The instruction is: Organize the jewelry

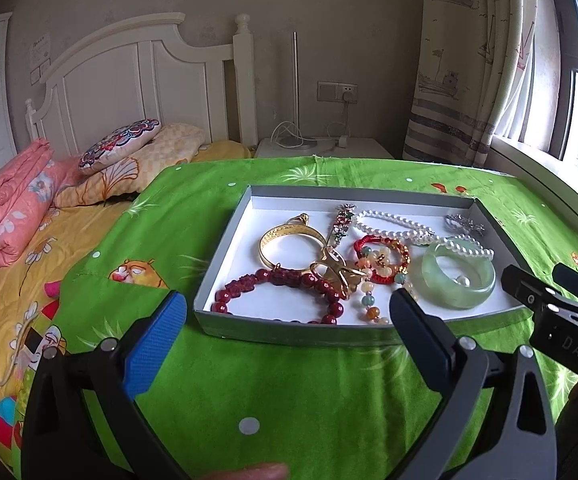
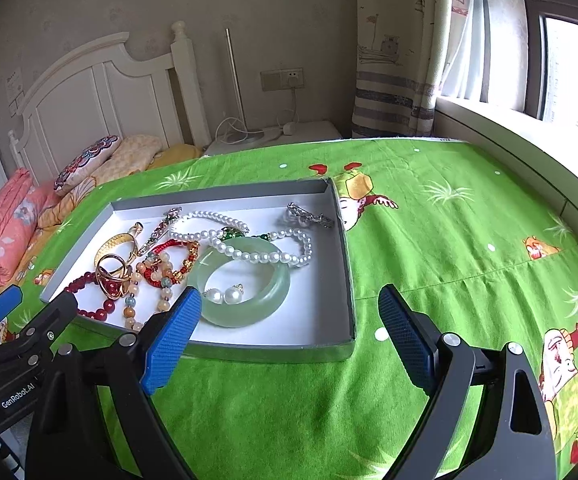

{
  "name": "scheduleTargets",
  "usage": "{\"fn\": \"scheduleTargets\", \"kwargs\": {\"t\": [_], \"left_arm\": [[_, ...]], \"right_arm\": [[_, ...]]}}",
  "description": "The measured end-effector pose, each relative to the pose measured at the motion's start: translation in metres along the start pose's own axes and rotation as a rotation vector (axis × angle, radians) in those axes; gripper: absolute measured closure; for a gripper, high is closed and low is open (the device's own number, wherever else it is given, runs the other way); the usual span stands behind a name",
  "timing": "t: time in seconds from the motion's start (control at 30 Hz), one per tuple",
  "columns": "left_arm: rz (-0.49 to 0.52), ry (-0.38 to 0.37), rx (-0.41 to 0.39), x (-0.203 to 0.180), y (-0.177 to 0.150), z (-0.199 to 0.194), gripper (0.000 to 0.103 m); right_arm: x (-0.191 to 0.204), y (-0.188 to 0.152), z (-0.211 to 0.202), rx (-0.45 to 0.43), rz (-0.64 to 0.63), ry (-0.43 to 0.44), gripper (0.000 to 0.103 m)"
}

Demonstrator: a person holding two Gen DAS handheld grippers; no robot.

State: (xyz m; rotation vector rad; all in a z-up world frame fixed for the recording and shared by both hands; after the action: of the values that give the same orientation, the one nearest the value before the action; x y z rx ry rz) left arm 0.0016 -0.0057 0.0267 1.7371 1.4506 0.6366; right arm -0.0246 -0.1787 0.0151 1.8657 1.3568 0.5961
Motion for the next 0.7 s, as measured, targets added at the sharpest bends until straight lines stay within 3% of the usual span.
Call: {"fn": "scheduleTargets", "kwargs": {"t": [0.7], "left_arm": [[0.011,-0.008,-0.005,-0.0035,0.0003,-0.0008,0.002]], "right_arm": [[-0.0014,0.0016,-0.0062,-0.028,0.006,0.018,0.017]]}}
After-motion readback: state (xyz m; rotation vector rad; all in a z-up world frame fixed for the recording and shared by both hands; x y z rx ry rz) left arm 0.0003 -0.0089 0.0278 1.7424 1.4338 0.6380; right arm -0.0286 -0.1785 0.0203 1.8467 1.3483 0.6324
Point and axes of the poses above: each gripper's, at about its wrist camera, not at the fingertips, and z roughly the way its jaws point, x to its left, y to its top, the point moved 3 cm from there along z, roughly the way its jaws point, and after that the axes turned 13 degrees about -y, right-handed, at the moved point
